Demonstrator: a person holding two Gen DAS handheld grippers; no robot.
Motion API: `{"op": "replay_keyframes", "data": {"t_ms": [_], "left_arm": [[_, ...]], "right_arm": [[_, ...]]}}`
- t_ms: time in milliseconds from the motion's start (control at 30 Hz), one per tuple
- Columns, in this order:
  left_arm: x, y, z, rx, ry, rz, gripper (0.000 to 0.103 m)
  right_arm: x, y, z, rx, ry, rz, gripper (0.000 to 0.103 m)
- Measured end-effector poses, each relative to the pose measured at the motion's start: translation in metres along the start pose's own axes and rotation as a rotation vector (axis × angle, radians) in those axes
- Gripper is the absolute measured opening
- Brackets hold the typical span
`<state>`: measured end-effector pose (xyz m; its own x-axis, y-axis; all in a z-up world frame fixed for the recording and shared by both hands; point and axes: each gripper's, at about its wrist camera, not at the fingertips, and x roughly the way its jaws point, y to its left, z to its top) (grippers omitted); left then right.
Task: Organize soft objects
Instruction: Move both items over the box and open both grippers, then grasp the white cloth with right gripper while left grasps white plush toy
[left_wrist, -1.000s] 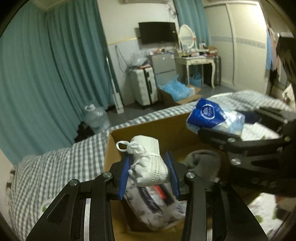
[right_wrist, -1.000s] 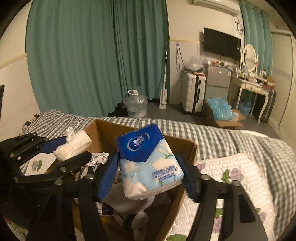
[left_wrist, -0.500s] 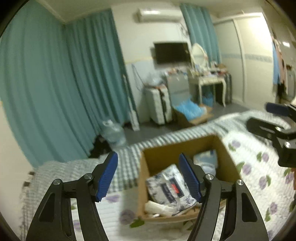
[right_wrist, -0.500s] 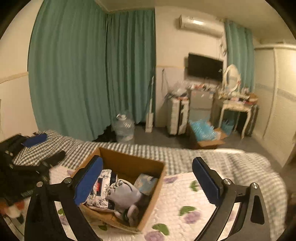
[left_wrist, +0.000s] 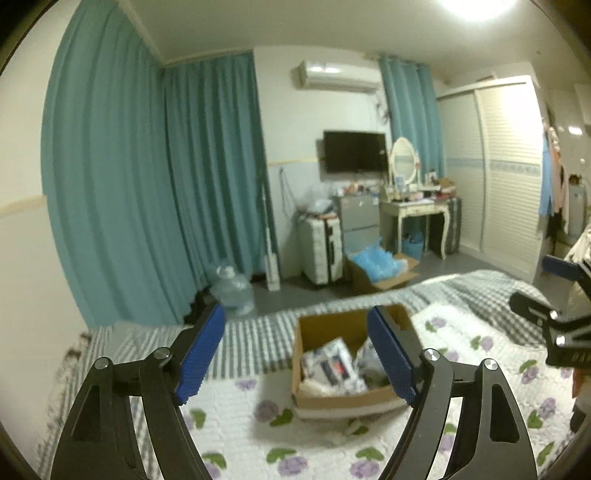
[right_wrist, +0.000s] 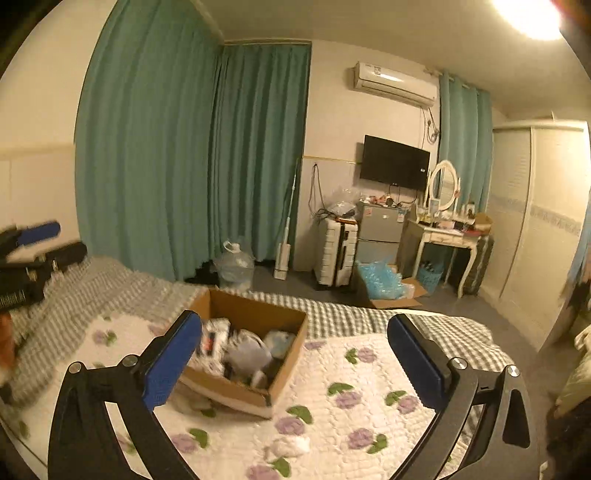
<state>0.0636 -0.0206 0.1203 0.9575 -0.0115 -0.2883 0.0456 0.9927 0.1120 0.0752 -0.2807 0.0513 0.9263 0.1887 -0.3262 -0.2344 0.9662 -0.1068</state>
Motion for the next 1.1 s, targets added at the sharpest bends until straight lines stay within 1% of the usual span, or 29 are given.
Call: {"op": "replay_keyframes", "data": {"t_ms": [67, 133, 267, 367, 433, 500, 600, 633, 667, 700, 800, 833, 867, 933, 1000, 1100], "left_arm": [[0.005, 0.004, -0.014, -0.016, 0.034, 0.008, 0.08], [0.012, 0.001, -0.028, -0.019, 0.067, -0.005, 0.08], [0.043, -0.007, -0.066, -0.033, 0.166, -0.029, 0.08], [0.069, -0.016, -0.098, -0.032, 0.217, -0.027, 0.08], [0.081, -0.025, -0.115, -0.032, 0.24, -0.007, 0.08], [0.089, -0.03, -0.129, -0.036, 0.252, -0.012, 0.08], [0.108, -0.035, -0.149, -0.045, 0.304, -0.059, 0.08], [0.118, -0.039, -0.156, -0.039, 0.332, -0.065, 0.08], [0.124, -0.042, -0.164, -0.033, 0.354, -0.068, 0.08], [0.133, -0.045, -0.172, -0.027, 0.392, -0.084, 0.08], [0.153, -0.053, -0.195, -0.012, 0.502, -0.136, 0.08], [0.158, -0.055, -0.203, -0.01, 0.517, -0.142, 0.08], [0.16, -0.057, -0.209, -0.003, 0.522, -0.147, 0.08], [0.163, -0.059, -0.215, 0.006, 0.537, -0.162, 0.08], [0.166, -0.057, -0.216, -0.01, 0.543, -0.181, 0.08], [0.175, -0.05, -0.217, -0.042, 0.56, -0.174, 0.077]], "right_arm": [[0.011, 0.002, -0.02, -0.007, 0.04, 0.012, 0.101], [0.028, 0.005, -0.043, 0.003, 0.085, 0.027, 0.101], [0.068, 0.01, -0.091, -0.013, 0.178, 0.032, 0.101], [0.097, 0.007, -0.119, 0.003, 0.257, 0.04, 0.101], [0.114, 0.002, -0.141, 0.029, 0.314, 0.049, 0.101], [0.132, -0.004, -0.162, 0.069, 0.382, 0.062, 0.1], [0.155, -0.008, -0.185, 0.093, 0.466, 0.056, 0.096], [0.164, -0.01, -0.191, 0.098, 0.496, 0.056, 0.093], [0.169, -0.011, -0.195, 0.11, 0.515, 0.063, 0.087], [0.176, -0.013, -0.2, 0.138, 0.541, 0.077, 0.083], [0.185, -0.011, -0.206, 0.152, 0.564, 0.058, 0.067], [0.186, -0.009, -0.206, 0.137, 0.562, 0.04, 0.053], [0.186, -0.007, -0.205, 0.124, 0.557, 0.028, 0.048], [0.182, -0.004, -0.2, 0.113, 0.528, 0.004, 0.047], [0.174, -0.001, -0.191, 0.102, 0.481, -0.017, 0.047], [0.172, 0.005, -0.179, 0.092, 0.438, -0.018, 0.047]]}}
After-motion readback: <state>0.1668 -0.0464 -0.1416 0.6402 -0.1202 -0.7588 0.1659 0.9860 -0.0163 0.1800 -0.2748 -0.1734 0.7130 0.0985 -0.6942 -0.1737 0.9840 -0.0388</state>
